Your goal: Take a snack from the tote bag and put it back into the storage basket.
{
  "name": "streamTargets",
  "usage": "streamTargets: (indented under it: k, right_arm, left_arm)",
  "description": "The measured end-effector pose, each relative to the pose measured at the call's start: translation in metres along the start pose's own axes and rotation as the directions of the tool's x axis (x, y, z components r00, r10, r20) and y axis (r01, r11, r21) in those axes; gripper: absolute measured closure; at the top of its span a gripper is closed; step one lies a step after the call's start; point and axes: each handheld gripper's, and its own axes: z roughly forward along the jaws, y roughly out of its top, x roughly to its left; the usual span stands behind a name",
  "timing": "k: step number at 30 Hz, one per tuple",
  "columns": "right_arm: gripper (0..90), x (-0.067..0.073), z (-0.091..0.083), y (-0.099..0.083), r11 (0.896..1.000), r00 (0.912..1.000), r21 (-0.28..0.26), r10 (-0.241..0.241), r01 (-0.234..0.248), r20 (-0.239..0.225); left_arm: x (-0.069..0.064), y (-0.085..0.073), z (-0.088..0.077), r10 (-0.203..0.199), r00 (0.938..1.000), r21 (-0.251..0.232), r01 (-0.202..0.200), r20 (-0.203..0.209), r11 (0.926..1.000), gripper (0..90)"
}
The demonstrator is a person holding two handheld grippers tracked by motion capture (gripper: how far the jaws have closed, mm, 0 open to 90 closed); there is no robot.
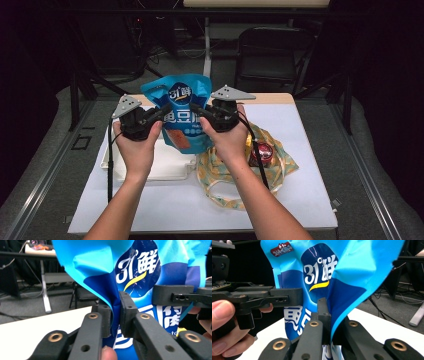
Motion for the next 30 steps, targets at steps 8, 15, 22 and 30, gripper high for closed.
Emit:
streamTargets:
  k: [8,15,22,30]
  right_arm:
    - [79.6,0.005,0.002,-0.001,1.0,0.9998,0.0,-0.016,0.016,-0.011]
    - [59.9,0.005,-0.006,-0.003,1.0,0.9996,-0.008,-0.009,0.009,-0.026]
    - [49.8,0.005,-0.02,-0.011,1.0,0.9996,0.0,-0.023,0.023,-0.016]
    - [45.7,-0.01,-0.04,-0.029,1.0,0.9995,0.021,-0.011,0.01,0.029]
  left_arm:
    - [0.01,0.005,-0.011,-0.037,0.9992,-0.023,0.037,0.019,0.9991,90.0]
    - [0.021,0.005,-0.02,-0.052,0.9986,-0.037,0.052,0.007,0.9979,90.0]
    - [0.038,0.002,-0.028,-0.075,0.9971,-0.062,0.075,0.009,0.9952,90.0]
    - [0.055,0.001,-0.037,-0.095,0.9954,-0.074,0.093,-0.015,0.9929,90.0]
